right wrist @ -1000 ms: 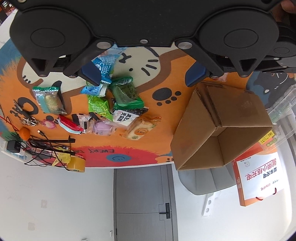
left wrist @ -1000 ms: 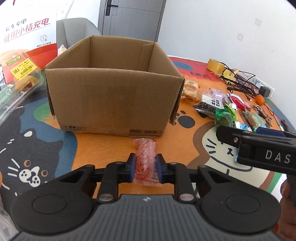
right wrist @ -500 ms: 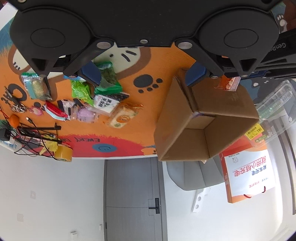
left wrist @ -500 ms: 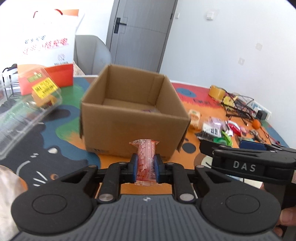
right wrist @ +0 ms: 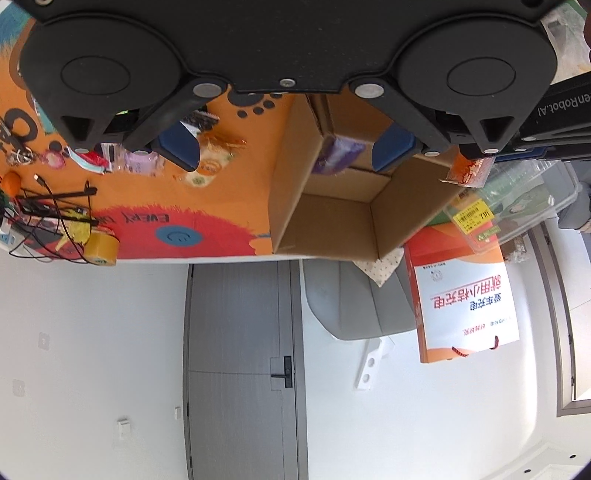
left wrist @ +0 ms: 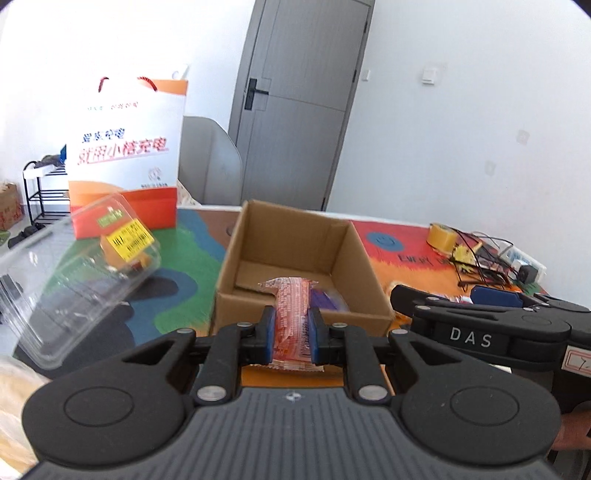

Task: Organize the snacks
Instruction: 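Carry the red stick snack into the box and open the left tool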

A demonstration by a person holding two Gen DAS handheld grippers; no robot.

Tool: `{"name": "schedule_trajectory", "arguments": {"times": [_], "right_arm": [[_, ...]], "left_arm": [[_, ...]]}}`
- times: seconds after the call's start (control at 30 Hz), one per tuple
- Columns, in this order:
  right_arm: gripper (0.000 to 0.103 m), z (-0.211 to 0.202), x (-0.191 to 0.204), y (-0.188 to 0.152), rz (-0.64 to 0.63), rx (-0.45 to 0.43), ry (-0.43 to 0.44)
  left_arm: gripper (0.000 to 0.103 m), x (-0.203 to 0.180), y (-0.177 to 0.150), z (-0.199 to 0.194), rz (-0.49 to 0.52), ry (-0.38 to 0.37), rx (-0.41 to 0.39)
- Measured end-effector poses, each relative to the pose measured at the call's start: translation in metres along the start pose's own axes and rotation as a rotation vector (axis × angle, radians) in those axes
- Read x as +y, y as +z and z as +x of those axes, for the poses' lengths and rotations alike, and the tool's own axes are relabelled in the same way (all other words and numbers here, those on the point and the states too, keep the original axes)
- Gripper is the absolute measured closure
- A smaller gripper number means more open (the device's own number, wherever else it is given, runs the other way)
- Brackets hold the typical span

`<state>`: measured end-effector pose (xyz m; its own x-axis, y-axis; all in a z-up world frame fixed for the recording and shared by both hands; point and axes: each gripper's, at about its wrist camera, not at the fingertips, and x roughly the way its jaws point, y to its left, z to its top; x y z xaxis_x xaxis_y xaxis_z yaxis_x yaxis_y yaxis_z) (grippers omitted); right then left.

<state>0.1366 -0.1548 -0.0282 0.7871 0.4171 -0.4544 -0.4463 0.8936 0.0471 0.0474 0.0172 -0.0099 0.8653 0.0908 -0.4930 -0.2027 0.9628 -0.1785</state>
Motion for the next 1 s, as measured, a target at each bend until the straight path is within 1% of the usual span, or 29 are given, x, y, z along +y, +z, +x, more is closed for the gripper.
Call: {"name": "schedule_trajectory", "arguments": {"times": [0.2, 0.4, 0.53, 0.7, 0.83, 1.0], "right_arm": [[0.001, 0.004, 0.002, 0.014, 0.013, -0.051, 0.019], [0.001, 0.017, 0.004, 0.027, 0.017, -0.070, 0.038], [0.001, 0.028, 0.006, 0.032, 0.016, -0.066, 0.051], [0.001, 0.045, 0.008, 0.037, 0.016, -0.057, 0.075], [0.001, 0.058, 0.010, 0.039, 0.011, -0.055, 0.096], [0.001, 0.075, 0.009, 0.039, 0.019, -0.029, 0.113]], "left_arm": [[0.086, 0.008, 0.014, 0.002, -0.003, 0.025, -0.032], [0.086, 0.014, 0.029, 0.015, -0.005, 0.046, -0.047], [0.086, 0.017, 0.038, 0.026, -0.008, 0.057, -0.050], [0.086, 0.021, 0.047, 0.045, -0.010, 0.069, -0.035], [0.086, 0.024, 0.050, 0.063, -0.013, 0.073, -0.009], [0.086, 0.024, 0.051, 0.082, -0.022, 0.079, 0.024]]}}
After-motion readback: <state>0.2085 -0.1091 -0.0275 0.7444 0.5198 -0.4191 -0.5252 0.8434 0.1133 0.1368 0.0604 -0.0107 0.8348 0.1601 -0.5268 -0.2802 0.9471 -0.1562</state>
